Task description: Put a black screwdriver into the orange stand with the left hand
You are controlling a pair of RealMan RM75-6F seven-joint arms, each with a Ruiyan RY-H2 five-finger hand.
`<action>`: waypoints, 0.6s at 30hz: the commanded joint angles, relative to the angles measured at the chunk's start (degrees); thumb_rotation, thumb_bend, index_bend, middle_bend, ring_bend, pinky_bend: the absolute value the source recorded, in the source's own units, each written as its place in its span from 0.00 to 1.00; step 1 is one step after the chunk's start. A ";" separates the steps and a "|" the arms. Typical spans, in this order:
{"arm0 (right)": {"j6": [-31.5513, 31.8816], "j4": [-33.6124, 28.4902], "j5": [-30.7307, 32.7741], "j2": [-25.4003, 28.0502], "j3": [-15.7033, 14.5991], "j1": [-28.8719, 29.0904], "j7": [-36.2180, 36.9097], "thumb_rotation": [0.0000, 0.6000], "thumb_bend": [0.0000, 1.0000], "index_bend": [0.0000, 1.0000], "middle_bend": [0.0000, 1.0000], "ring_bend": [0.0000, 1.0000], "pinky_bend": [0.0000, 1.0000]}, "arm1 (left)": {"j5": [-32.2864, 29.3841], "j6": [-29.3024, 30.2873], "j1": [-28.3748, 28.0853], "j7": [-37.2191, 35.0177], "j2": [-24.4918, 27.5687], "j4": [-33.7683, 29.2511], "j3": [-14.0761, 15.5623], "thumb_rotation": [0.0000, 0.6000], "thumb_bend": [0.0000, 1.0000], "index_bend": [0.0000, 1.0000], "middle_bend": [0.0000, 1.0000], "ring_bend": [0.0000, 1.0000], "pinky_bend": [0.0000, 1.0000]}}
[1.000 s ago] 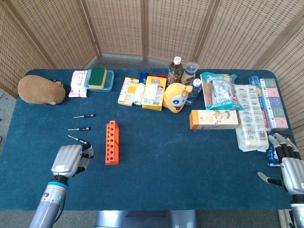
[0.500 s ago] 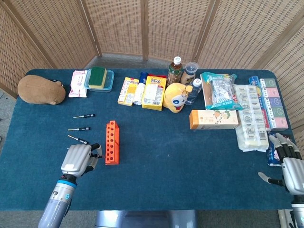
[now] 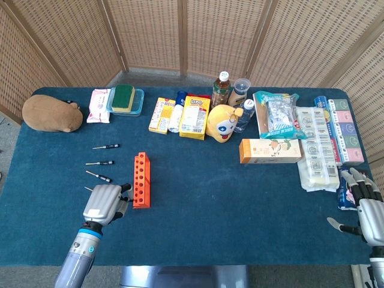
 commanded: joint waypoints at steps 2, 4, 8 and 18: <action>0.01 0.02 0.06 0.05 0.03 -0.01 0.12 1.00 0.00 0.00 0.01 0.07 0.00 | -0.54 0.04 -0.17 -0.06 -0.09 0.18 0.08 1.00 0.41 0.52 1.00 1.00 1.00; 0.01 0.05 0.03 0.05 0.03 -0.01 0.17 1.00 0.00 0.00 0.01 0.07 0.00 | -0.59 0.27 -0.22 0.01 -0.09 0.33 0.18 1.00 0.41 0.52 1.00 1.00 1.00; -0.10 0.07 0.00 0.02 0.02 0.05 0.11 1.00 0.00 0.00 0.01 0.07 0.00 | -0.86 0.30 -0.43 0.06 -0.13 0.41 0.30 1.00 0.41 0.52 1.00 1.00 1.00; -0.18 0.12 0.11 -0.03 0.05 0.09 0.04 1.00 0.00 0.00 0.01 0.07 0.00 | -1.68 0.34 -0.99 -0.11 -0.49 1.12 0.31 1.00 0.41 0.52 1.00 1.00 1.00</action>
